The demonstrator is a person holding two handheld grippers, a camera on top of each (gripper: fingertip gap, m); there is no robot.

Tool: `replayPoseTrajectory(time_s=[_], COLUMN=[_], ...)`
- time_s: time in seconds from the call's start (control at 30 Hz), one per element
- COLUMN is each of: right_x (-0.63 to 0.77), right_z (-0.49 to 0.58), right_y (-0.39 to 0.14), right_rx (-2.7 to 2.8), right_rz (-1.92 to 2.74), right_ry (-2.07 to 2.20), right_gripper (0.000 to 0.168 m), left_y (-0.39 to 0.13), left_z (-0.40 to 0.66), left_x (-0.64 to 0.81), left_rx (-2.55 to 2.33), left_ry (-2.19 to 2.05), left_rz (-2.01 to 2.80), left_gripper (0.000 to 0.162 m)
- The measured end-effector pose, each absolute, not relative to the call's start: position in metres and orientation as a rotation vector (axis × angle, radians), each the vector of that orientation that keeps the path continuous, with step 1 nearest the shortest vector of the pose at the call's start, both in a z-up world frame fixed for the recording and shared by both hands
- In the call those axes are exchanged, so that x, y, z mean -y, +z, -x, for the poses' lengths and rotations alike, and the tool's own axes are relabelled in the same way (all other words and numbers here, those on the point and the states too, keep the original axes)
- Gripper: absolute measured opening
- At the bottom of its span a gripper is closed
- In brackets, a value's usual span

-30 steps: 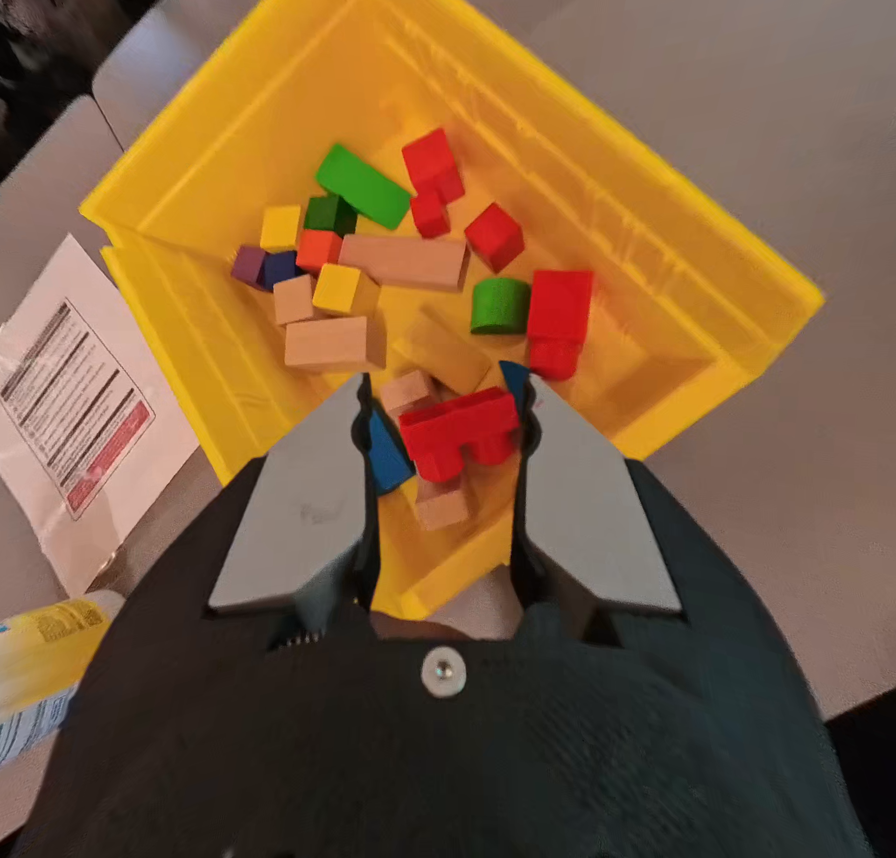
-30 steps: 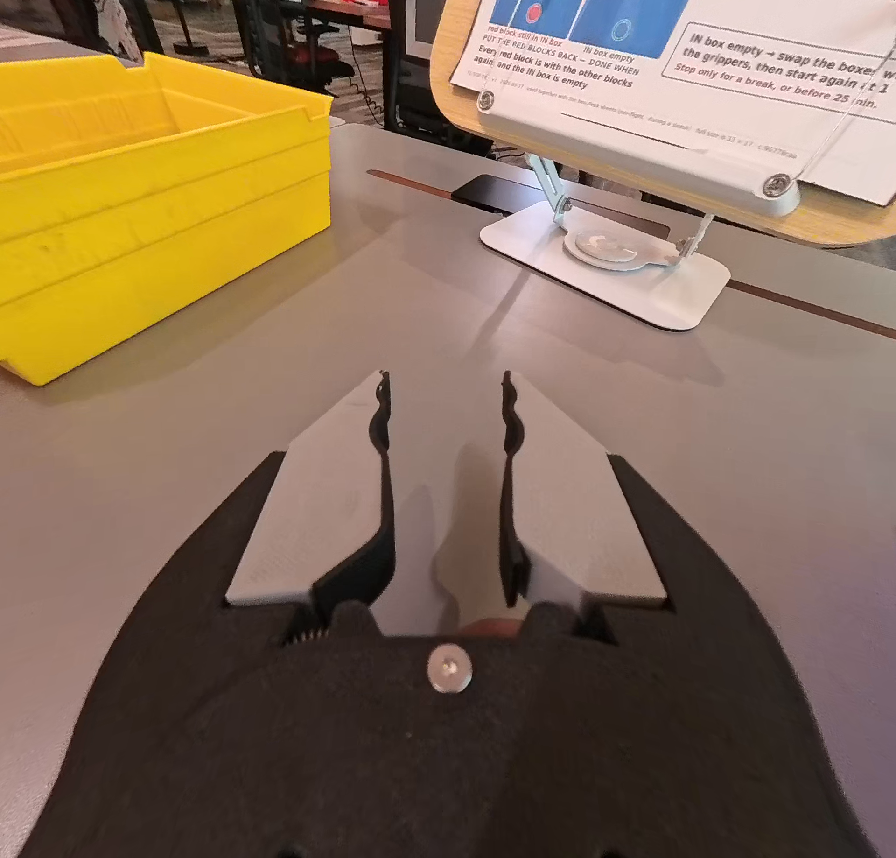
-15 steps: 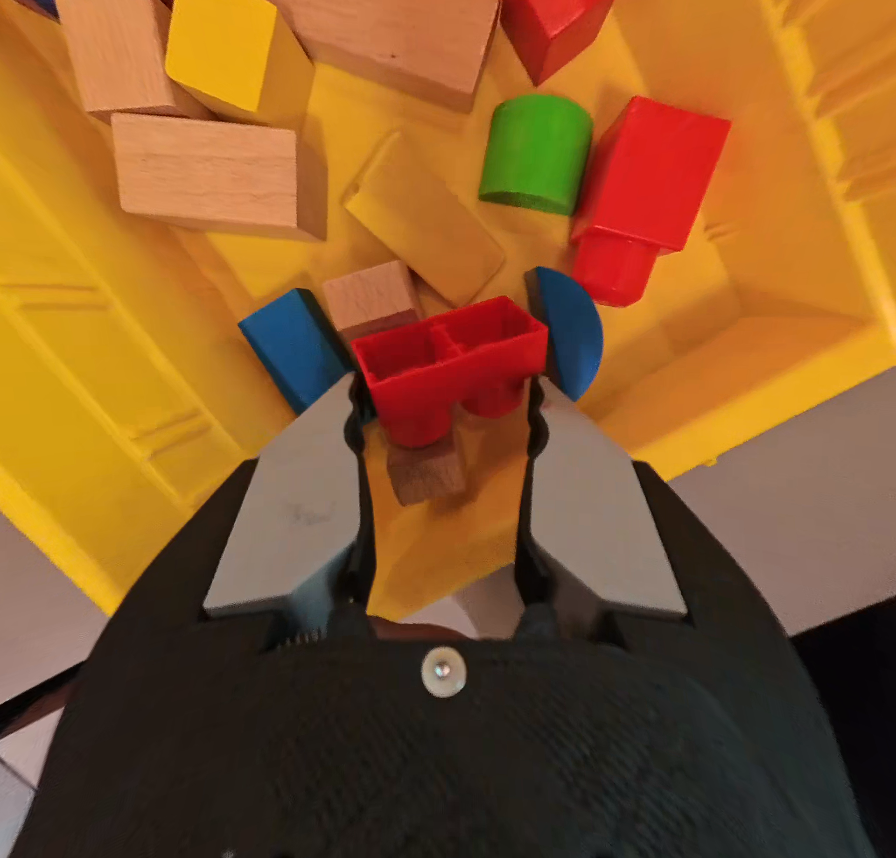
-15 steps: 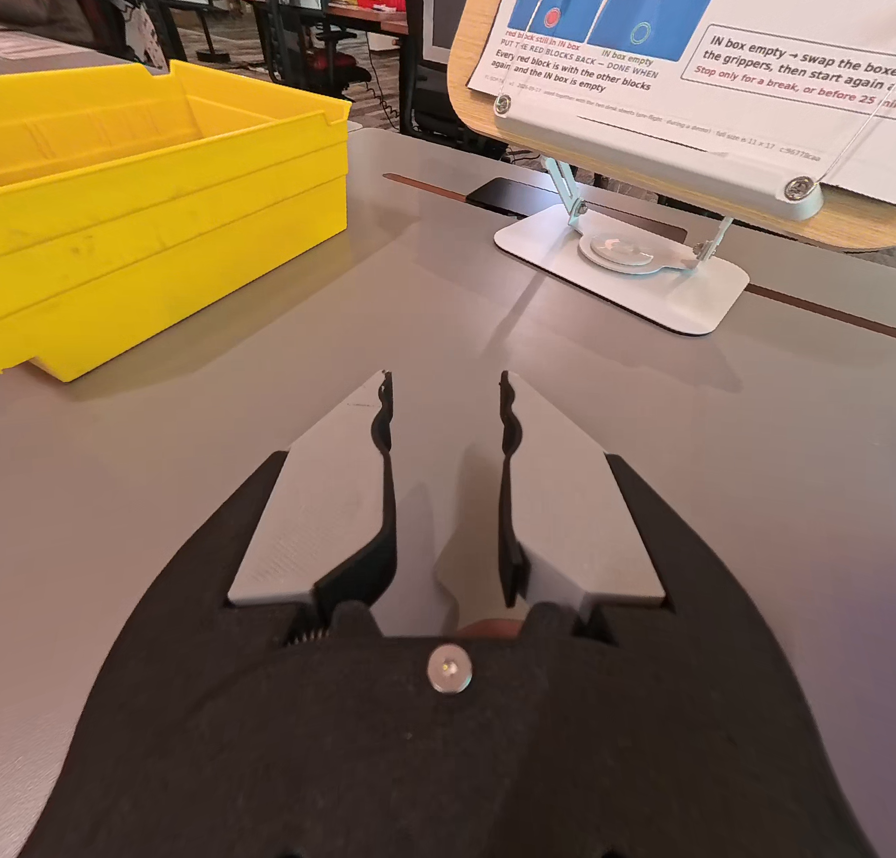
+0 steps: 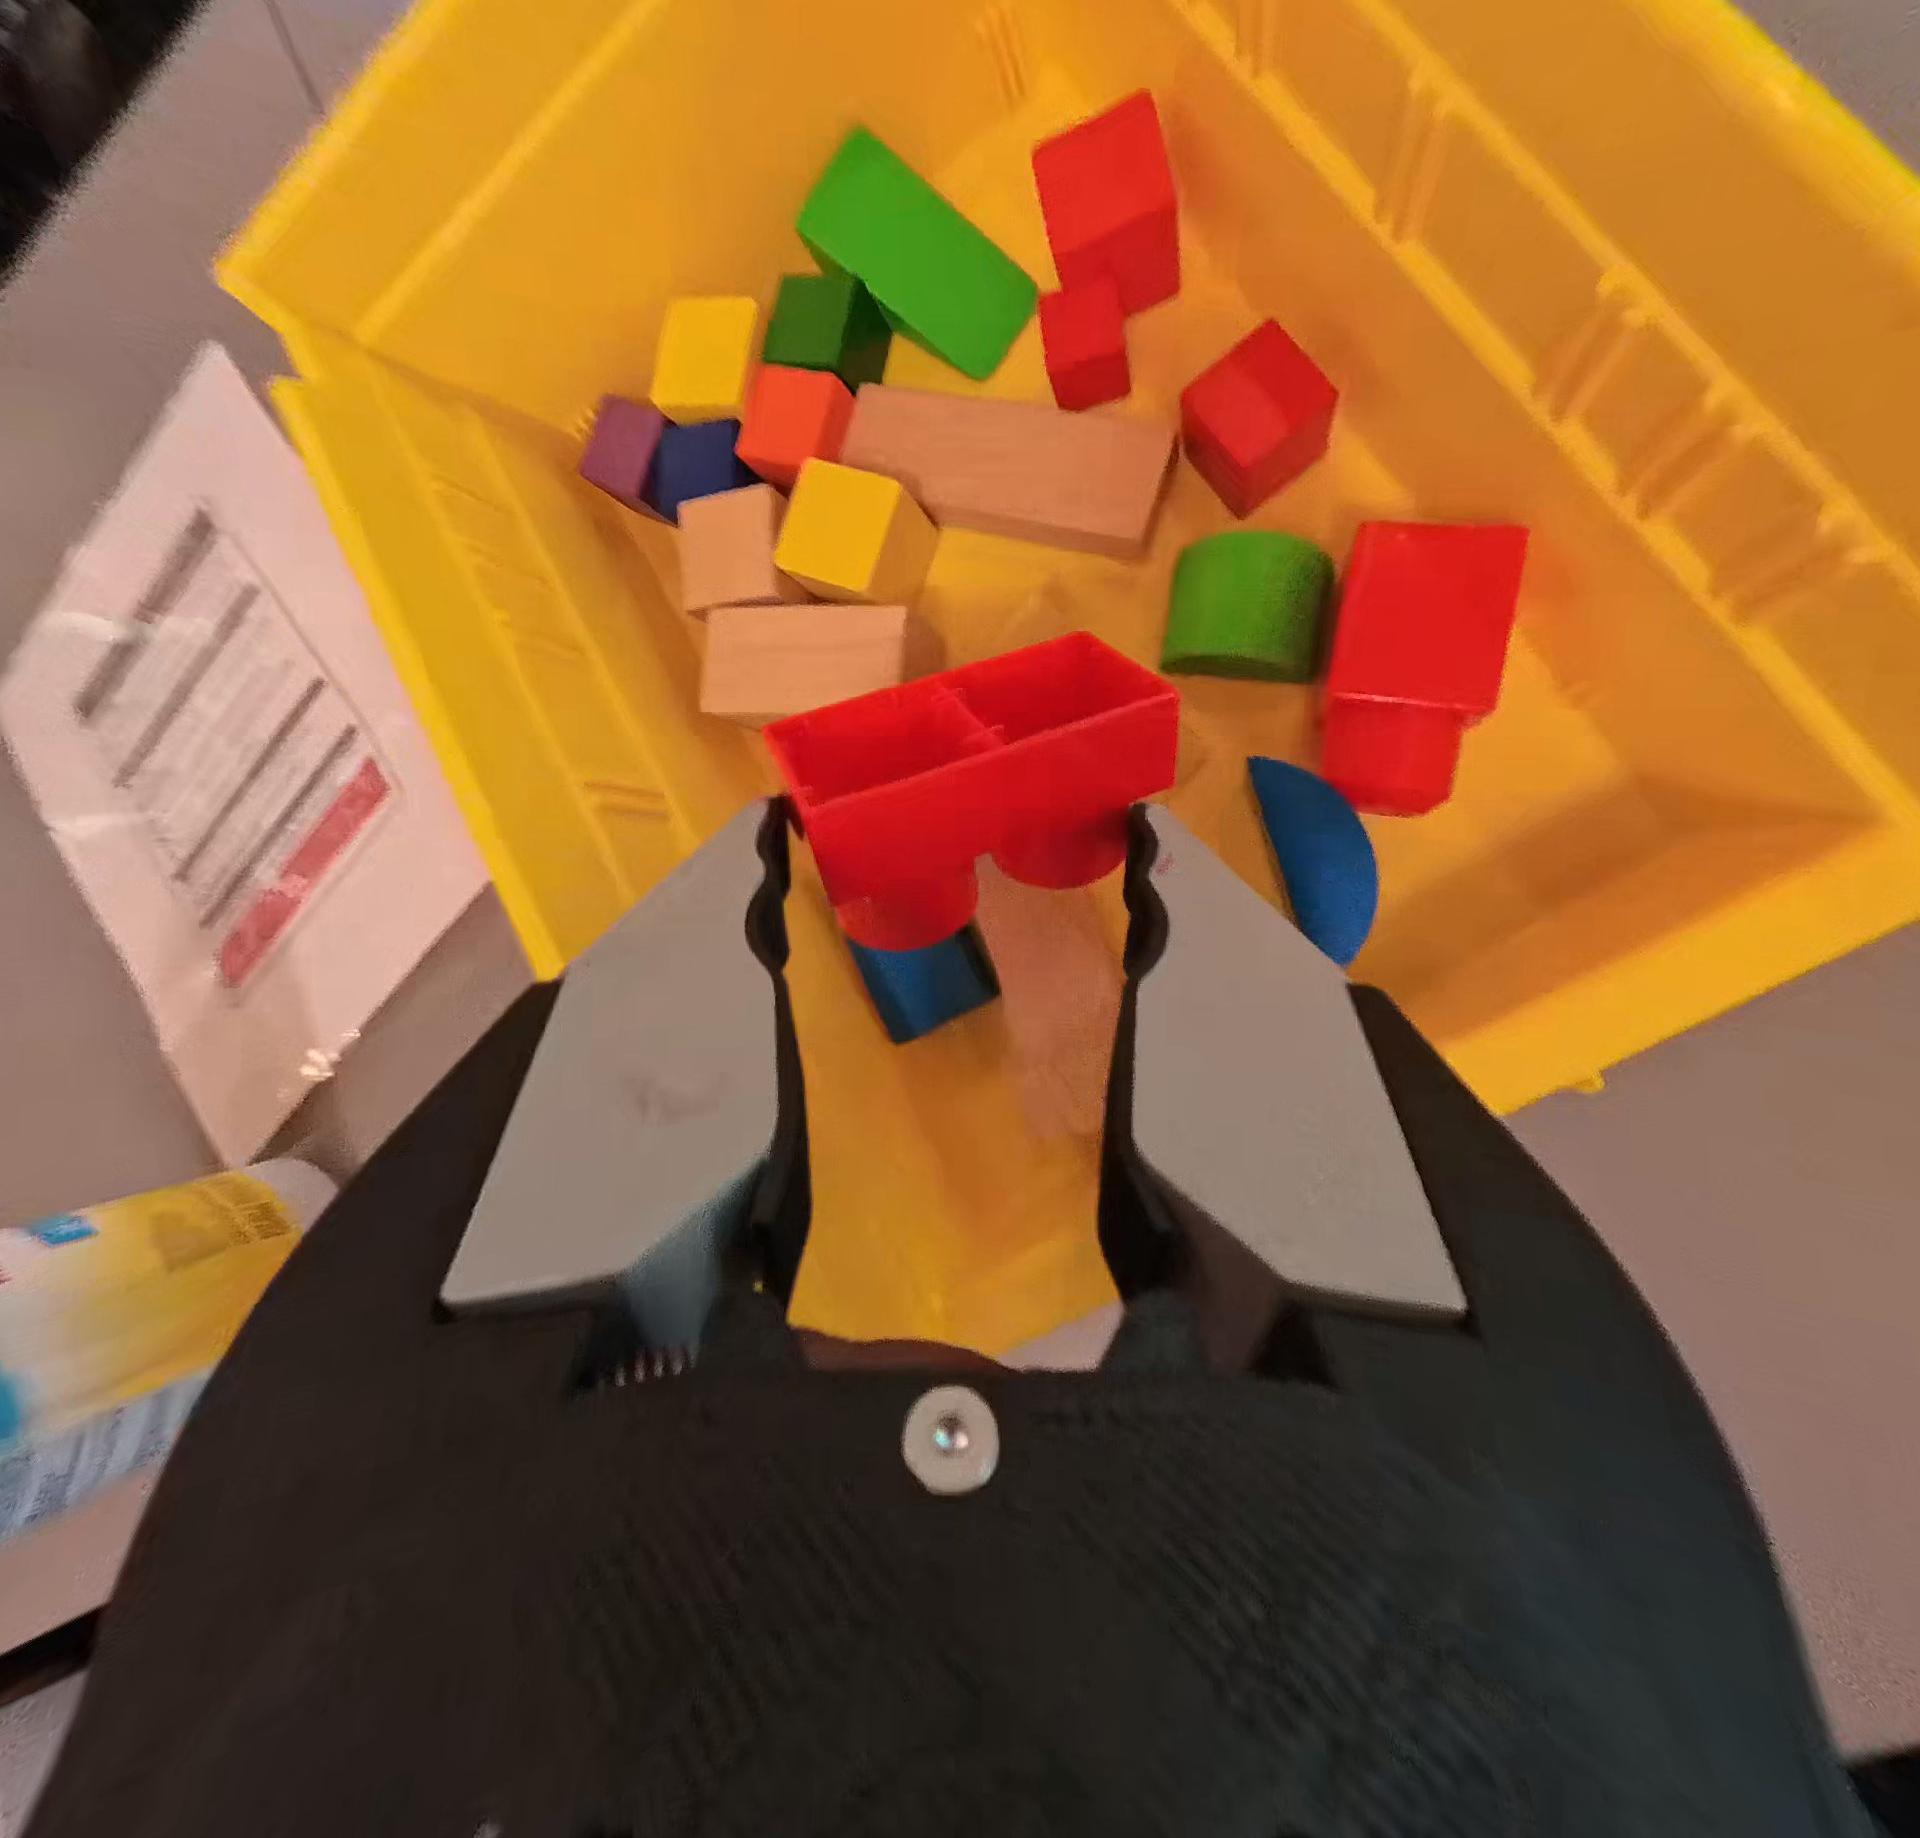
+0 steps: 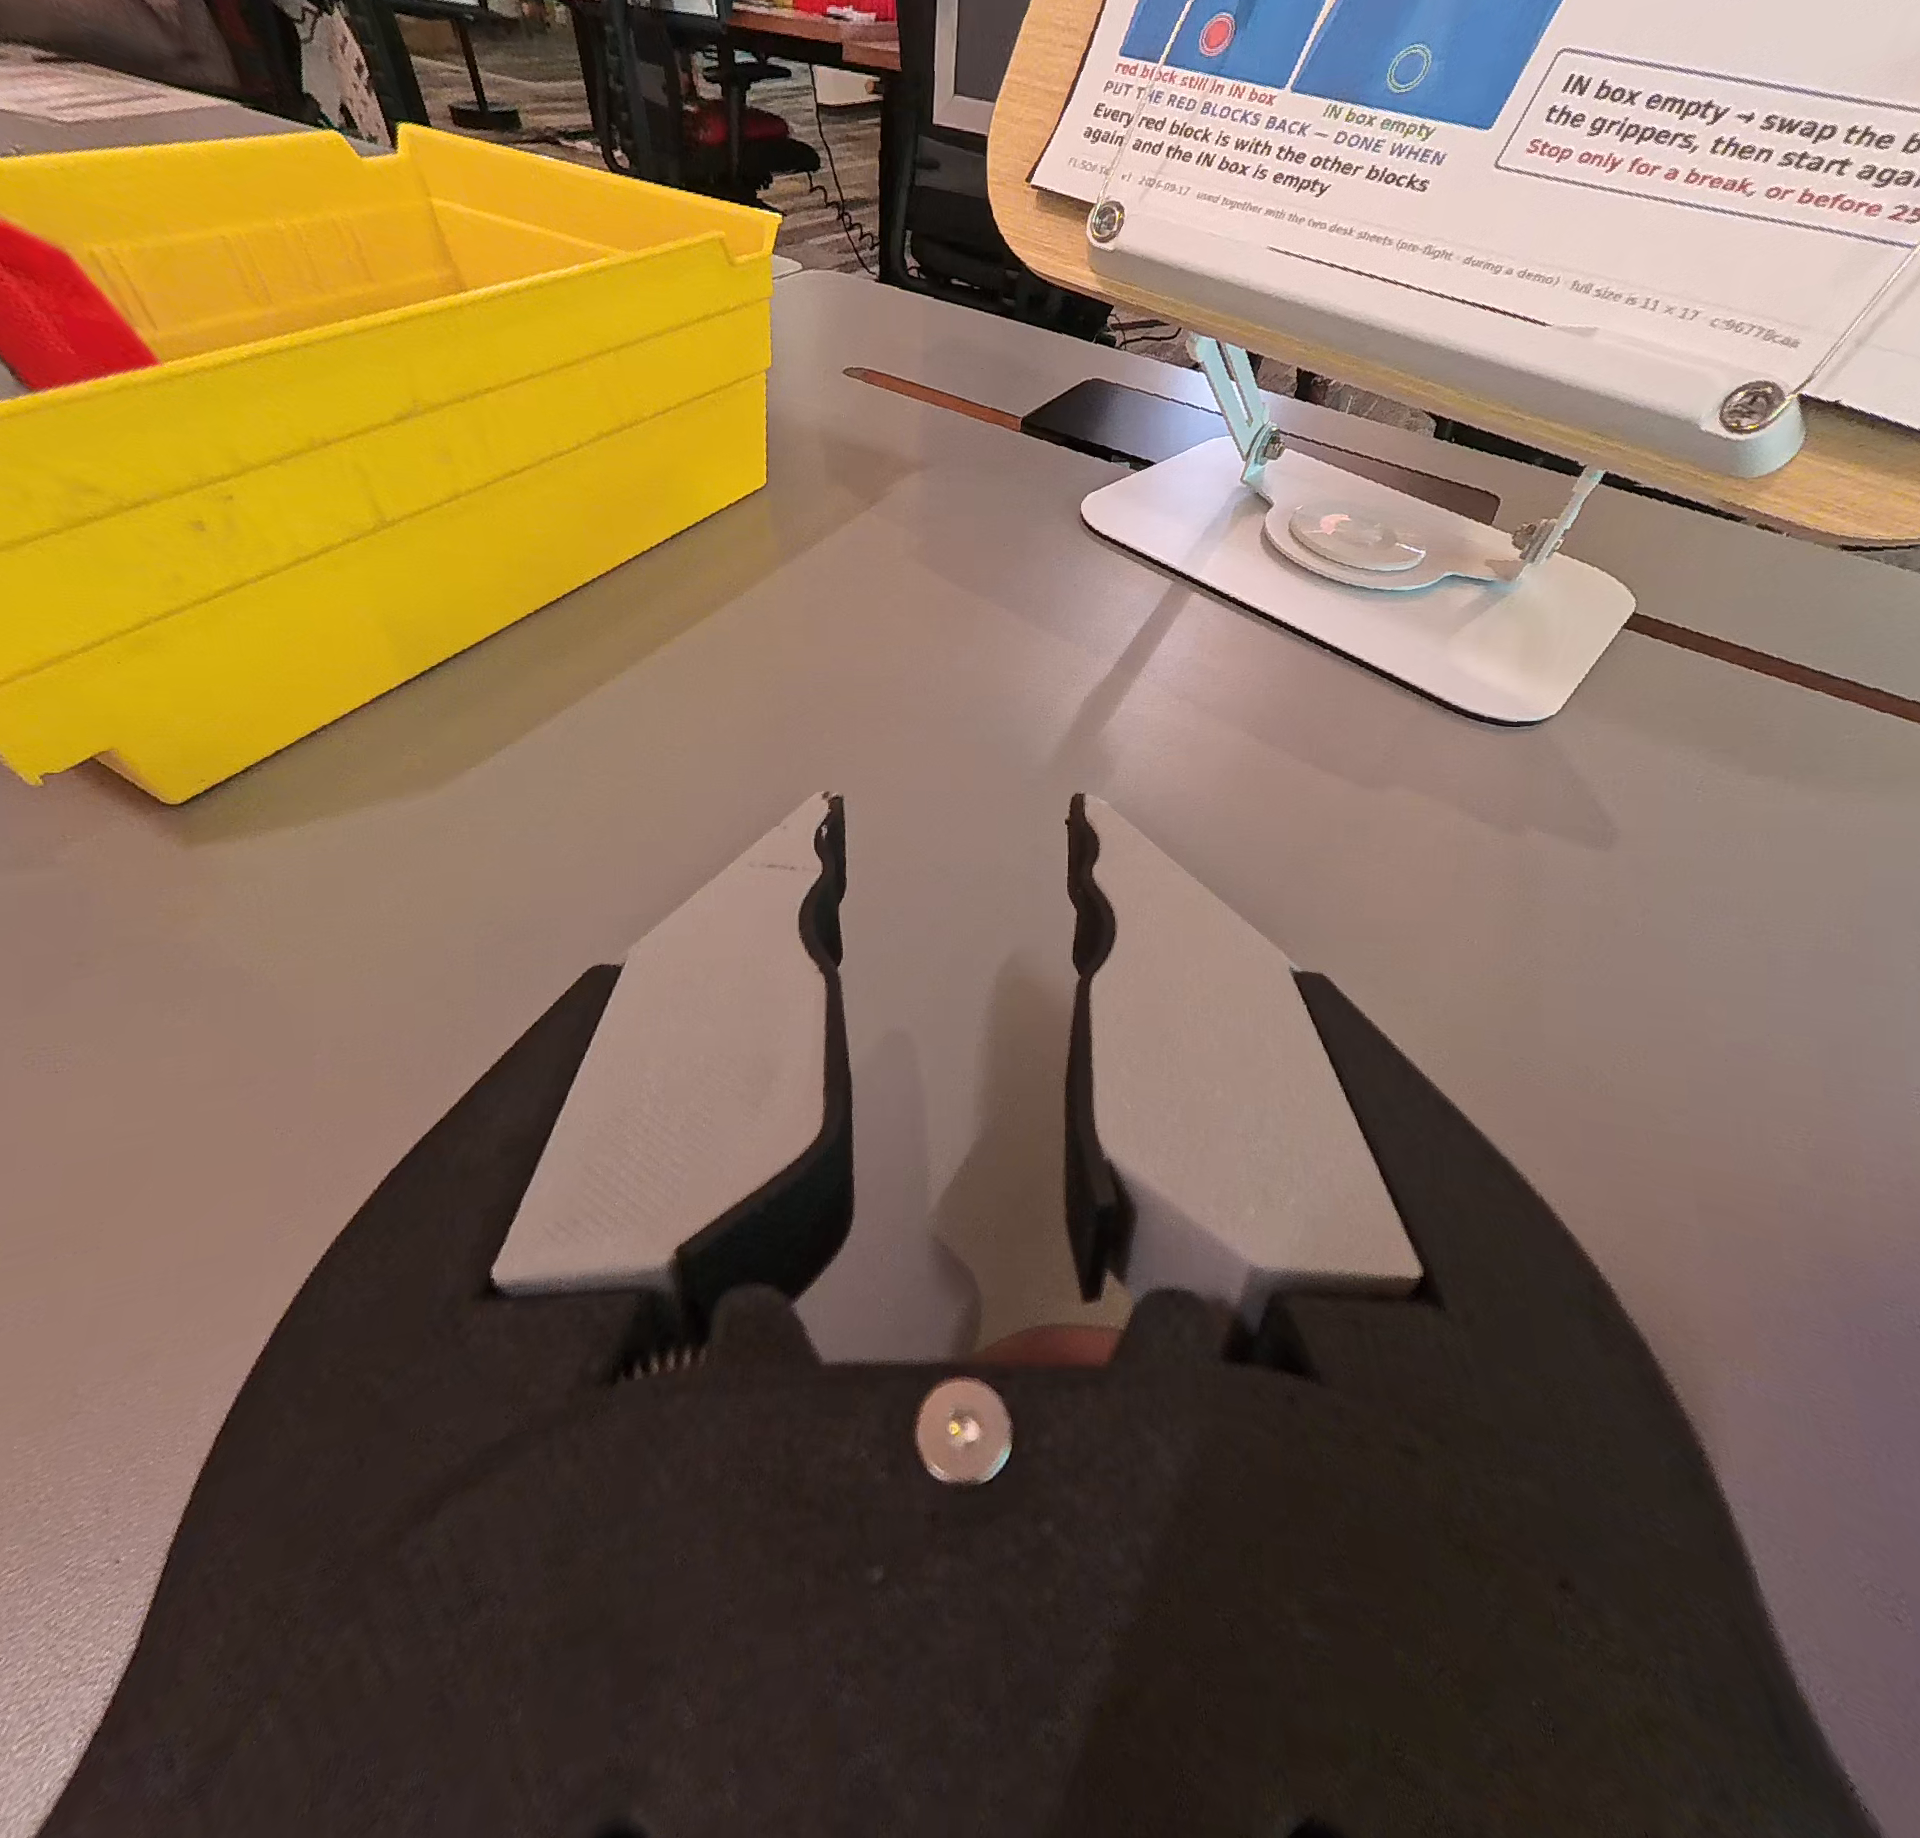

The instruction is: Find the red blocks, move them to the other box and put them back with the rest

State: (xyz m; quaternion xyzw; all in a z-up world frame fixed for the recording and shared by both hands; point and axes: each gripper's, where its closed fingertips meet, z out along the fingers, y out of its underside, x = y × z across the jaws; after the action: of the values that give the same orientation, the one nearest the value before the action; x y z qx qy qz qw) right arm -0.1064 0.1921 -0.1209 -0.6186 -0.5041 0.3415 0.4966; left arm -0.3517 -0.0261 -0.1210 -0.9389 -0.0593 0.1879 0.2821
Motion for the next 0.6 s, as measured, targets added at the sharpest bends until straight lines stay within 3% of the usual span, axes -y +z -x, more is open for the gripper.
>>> replayPoseTrajectory(time_s=[0.33, 0.6], right_x=[-0.161, -0.109], right_z=[0.114, 0.092], right_y=[-0.112, -0.050], right_rx=[1.306, 1.300], right_rz=[1.400, 1.075], right_ry=[1.020, 1.625], right_gripper=[0.045, 0.045], left_y=[-0.018, -0.032], left_z=[0.268, 0.141], left_x=[-0.020, -0.081], left_rx=[-0.154, -0.376], left_ry=[0.904, 0.758], left_rz=[1.798, 1.621], left_gripper=[0.063, 0.063])
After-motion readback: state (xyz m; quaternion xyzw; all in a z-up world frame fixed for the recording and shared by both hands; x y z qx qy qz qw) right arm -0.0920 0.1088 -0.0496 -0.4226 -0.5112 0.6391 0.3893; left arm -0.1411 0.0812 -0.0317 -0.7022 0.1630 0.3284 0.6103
